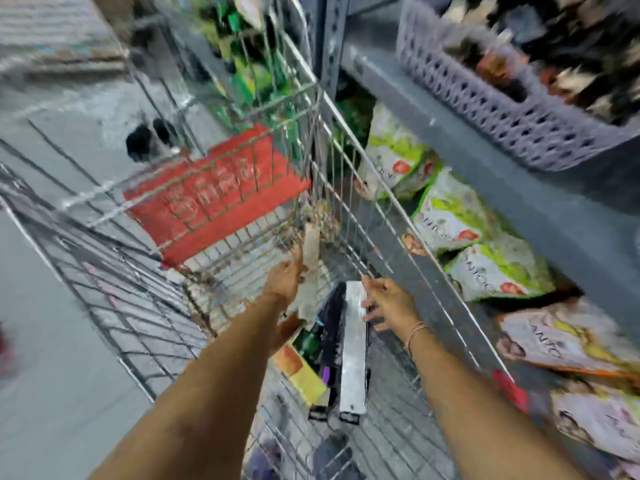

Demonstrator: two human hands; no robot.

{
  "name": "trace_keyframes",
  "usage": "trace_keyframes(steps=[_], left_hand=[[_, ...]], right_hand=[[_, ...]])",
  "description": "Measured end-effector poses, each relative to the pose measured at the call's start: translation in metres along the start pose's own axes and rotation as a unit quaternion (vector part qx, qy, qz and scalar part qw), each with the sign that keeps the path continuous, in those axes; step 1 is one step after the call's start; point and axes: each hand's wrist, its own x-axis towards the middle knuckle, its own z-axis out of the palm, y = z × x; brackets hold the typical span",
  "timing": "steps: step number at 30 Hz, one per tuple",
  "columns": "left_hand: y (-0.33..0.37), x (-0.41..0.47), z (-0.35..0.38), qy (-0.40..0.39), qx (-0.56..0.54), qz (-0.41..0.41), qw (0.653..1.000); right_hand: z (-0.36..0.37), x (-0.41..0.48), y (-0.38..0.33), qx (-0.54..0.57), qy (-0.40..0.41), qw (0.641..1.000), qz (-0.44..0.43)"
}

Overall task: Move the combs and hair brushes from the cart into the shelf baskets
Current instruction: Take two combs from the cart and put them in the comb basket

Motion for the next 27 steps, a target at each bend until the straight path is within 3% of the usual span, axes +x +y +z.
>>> trace_keyframes(steps=[5,10,13,17,21,25,27], left_hand=[[-0.027,0.033,0.003,0.1,0.105,-0.042,0.989],[-0.036,0.066,0.017,0.096,0.291,-0.036,0.951],[-0.04,0.085,0.03,0.099,0.307,-0.027,0.946],[-0.047,0.095,0.044,0.119,0.292,-0.054,0.947],[-0.048,0.09,0.051,0.14,0.349,-0.06,0.925],[-0.048,0.071,0.062,0.157,0.384,-0.023,0.91],[-0.054,0.065,0.065,0.138,0.398,-0.039,0.906]], right_hand=[[0.013,0.038,0.047,-0.089,0.019,0.996,0.016],[0.028,0.054,0.081,-0.251,0.024,0.967,0.037],[0.041,0.057,0.089,-0.327,0.062,0.941,0.056],[0.041,0.05,0.084,-0.35,0.135,0.927,0.014],[0.036,0.041,0.08,-0.418,0.182,0.89,-0.027],[0.037,0.034,0.084,-0.443,0.071,0.893,-0.025],[0.037,0.032,0.088,-0.397,0.058,0.916,-0.014]])
